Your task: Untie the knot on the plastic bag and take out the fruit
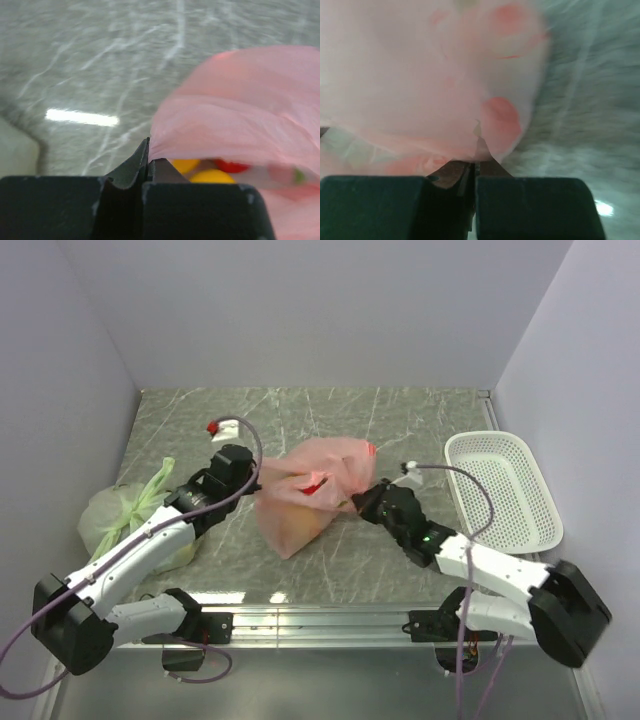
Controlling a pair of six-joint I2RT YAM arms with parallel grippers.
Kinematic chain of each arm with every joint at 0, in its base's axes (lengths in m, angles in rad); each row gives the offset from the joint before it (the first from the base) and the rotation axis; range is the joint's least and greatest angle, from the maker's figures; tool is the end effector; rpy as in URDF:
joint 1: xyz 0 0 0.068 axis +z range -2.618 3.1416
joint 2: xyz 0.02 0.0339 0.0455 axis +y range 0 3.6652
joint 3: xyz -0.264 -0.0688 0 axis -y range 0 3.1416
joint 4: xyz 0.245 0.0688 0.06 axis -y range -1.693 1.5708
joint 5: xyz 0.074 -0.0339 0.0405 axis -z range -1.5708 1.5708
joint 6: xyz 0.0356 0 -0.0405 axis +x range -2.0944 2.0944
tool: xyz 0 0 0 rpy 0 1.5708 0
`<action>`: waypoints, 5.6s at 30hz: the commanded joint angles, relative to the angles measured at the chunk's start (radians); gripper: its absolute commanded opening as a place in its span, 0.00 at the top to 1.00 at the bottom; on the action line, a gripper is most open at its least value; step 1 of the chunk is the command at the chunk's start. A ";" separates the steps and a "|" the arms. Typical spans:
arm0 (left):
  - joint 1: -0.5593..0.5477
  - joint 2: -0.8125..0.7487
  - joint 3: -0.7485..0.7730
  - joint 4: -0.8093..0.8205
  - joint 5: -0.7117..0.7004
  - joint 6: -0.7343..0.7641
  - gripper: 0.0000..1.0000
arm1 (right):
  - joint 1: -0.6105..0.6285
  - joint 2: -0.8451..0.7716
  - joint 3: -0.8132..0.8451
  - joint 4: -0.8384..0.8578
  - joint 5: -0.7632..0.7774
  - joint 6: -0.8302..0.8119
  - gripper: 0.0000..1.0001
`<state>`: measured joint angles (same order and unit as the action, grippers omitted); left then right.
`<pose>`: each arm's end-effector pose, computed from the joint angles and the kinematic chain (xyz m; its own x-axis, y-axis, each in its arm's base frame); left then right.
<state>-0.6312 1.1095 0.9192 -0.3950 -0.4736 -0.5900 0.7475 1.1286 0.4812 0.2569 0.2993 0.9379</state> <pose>0.2054 -0.1300 0.3041 -0.4920 -0.2536 -0.8328 -0.0668 0.9648 -0.2544 0.1821 0.1545 0.2111 -0.5277 0.5615 -0.6375 -0.0408 0.7328 0.6792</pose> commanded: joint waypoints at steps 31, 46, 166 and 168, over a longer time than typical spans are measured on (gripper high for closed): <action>-0.174 -0.041 0.228 0.061 0.436 0.335 0.16 | -0.007 -0.066 0.655 -0.734 -0.106 -0.924 0.31; -0.301 0.201 0.106 0.159 0.452 0.435 0.26 | -0.053 0.166 0.603 -0.550 -0.209 -0.998 0.30; -0.348 -0.103 -0.345 -0.018 -0.148 -0.419 0.67 | 0.216 0.553 0.462 -0.170 -0.413 -0.755 0.89; -0.340 -0.103 -0.341 -0.018 -0.155 -0.407 0.67 | 0.217 0.469 0.433 -0.174 -0.405 -0.752 1.00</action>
<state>-0.9833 1.0180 0.5667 -0.4450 -0.6254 -1.0256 0.9577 1.7168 0.9478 0.0860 -0.1089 0.1883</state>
